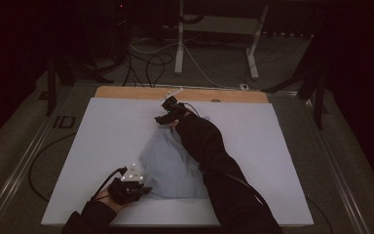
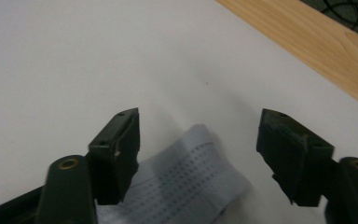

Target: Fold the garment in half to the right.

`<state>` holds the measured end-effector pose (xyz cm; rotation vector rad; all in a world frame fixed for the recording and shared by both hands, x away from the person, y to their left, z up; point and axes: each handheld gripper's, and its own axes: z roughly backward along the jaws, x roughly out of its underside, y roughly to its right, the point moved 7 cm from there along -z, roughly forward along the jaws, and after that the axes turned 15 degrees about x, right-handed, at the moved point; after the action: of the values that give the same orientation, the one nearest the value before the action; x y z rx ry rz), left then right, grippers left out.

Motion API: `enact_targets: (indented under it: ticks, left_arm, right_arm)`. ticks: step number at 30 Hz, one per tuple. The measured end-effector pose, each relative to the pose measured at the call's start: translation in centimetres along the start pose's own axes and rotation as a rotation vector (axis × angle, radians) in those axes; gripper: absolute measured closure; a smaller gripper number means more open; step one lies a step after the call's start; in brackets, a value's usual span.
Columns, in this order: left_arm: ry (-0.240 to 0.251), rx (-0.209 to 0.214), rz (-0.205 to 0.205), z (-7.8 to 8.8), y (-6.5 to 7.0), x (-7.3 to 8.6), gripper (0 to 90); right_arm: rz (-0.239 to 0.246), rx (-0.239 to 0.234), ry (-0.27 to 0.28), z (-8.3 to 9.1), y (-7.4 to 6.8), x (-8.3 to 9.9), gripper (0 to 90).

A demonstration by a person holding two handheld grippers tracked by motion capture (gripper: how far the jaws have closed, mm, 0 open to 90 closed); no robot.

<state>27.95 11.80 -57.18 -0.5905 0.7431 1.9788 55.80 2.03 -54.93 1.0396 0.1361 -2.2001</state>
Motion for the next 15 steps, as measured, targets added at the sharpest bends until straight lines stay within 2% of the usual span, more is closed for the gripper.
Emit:
enact_targets:
  ticks: [3, 8, 11, 14, 15]
  left_arm:
    - [-0.002, -0.001, -0.004, -0.1, 0.1, 0.0, 86.3]
    - [0.005, 0.006, -0.004, 0.0, 0.1, 0.0, 86.6]
    - [0.007, 0.008, -0.006, -0.1, 0.1, -0.1, 86.7]
    - [0.009, 0.005, -0.007, 0.0, 0.1, -0.1, 86.7]
    - [0.009, 0.005, -0.007, 0.0, 0.1, -0.1, 86.7]
  right_arm:
    - [-0.011, 0.003, -0.016, -0.5, 0.1, 0.3, 36.9]
    - [0.008, 0.004, -0.033, -1.1, -0.5, 0.4, 39.2]
    - [0.044, 0.01, -0.048, -1.5, -0.7, 0.5, 41.3]
    - [0.049, 0.0, -0.062, -1.8, -1.0, 0.6, 45.5]
    - [0.067, 0.001, -0.067, -1.9, -1.1, 0.7, 47.5]
